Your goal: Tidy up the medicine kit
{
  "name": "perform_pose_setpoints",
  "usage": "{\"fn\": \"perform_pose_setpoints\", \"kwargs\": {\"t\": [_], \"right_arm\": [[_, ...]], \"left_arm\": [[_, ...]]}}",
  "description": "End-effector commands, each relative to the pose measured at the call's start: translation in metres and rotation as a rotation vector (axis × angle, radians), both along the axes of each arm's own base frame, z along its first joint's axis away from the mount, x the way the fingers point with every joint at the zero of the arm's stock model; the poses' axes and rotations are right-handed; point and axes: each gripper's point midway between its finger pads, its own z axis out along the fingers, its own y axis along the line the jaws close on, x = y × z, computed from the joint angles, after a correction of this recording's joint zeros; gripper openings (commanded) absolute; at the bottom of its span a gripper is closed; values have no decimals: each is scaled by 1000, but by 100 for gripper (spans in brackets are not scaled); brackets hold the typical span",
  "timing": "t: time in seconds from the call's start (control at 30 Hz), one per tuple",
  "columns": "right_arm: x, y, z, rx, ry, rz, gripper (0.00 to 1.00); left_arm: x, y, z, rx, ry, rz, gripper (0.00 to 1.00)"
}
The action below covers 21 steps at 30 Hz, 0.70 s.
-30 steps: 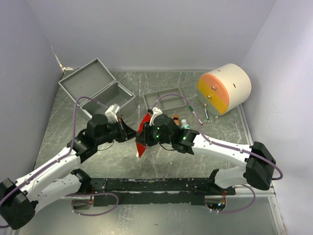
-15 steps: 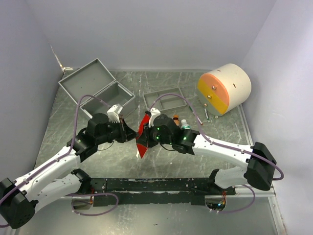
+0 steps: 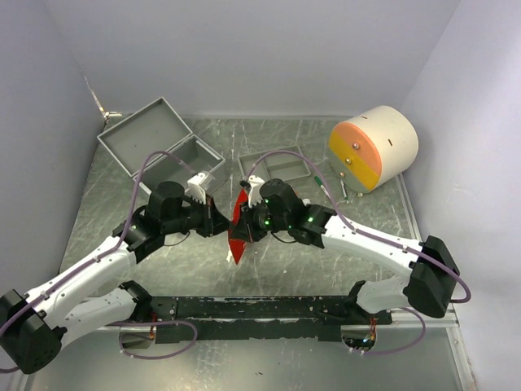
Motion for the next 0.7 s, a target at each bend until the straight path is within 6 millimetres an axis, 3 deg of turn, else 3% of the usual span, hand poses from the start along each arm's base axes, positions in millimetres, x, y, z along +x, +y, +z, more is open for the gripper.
{"fn": "perform_pose_setpoints", "kwargs": {"t": [0.0,0.2,0.4,0.67], "right_arm": [[-10,-14,-13,-37,70,106,0],[-1,-28,-12,29,151,99,0],[11,-36,-26,25,220,21,0],[40,-48,-38,-32,146,-147,0]], "left_arm": [[-6,0,11,18,-37,-65,7],[-8,0,10,15,-33,-69,7],[-11,-1,11,7,-25,-82,7],[-12,-1,9,4,-13,-82,7]]}}
